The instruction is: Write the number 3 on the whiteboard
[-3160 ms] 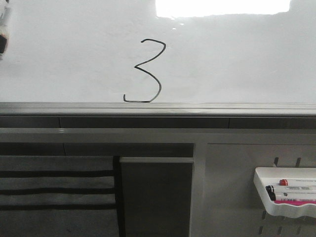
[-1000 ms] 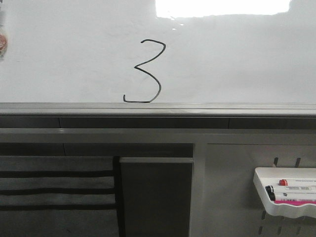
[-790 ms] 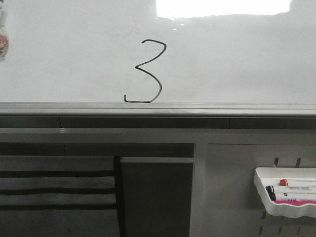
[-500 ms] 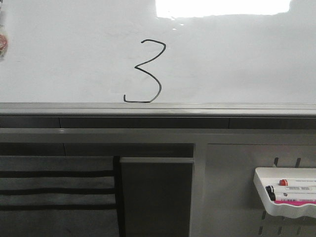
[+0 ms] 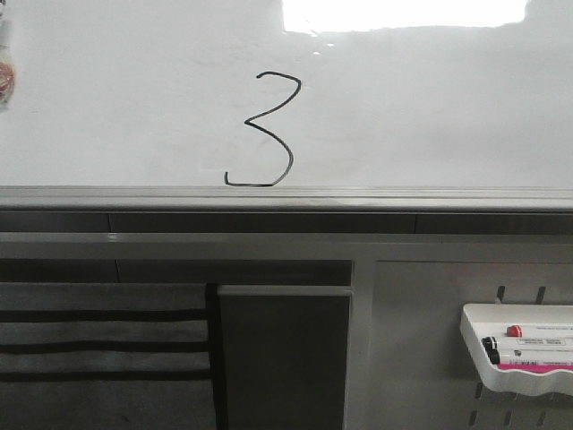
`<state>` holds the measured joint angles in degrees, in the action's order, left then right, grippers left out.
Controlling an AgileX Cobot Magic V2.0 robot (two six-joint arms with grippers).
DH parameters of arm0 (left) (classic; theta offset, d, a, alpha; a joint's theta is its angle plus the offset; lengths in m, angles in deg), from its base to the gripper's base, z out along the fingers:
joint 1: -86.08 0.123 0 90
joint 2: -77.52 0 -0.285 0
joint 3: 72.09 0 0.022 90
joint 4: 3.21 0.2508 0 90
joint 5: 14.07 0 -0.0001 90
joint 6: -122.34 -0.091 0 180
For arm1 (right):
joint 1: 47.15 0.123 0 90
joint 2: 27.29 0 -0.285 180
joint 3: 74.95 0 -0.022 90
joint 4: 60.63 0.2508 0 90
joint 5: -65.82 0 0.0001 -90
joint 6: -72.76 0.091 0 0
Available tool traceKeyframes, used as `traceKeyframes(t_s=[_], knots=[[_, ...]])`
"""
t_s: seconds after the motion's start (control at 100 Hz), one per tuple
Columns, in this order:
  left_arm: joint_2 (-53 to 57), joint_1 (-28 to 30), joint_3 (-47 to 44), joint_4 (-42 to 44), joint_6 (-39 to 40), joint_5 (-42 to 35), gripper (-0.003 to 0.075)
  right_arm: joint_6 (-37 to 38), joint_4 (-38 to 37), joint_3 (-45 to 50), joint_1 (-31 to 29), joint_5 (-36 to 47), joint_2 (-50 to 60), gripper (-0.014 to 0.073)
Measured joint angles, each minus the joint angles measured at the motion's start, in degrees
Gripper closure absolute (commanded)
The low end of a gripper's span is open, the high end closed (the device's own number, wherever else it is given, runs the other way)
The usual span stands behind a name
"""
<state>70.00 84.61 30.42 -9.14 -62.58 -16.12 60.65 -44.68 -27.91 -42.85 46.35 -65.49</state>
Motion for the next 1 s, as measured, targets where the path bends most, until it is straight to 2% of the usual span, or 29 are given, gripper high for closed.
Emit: traceKeyframes(t_s=[0.62, 0.72, 1.0], knots=[[0.00, 0.00, 0.00, 0.00, 0.00, 0.00, 0.0741, 0.00, 0.00, 1.08, -0.27, 0.45, 1.11, 0.0663], [0.00, 0.00, 0.00, 0.00, 0.00, 0.00, 0.0741, -0.88, -0.20, 4.69, -1.53, 2.58, 5.47, 0.0663], [0.00, 0.00, 0.00, 0.00, 0.00, 0.00, 0.0741, -1.09, 1.88, 22.65, -7.51, 9.70, 24.52, 0.0663]])
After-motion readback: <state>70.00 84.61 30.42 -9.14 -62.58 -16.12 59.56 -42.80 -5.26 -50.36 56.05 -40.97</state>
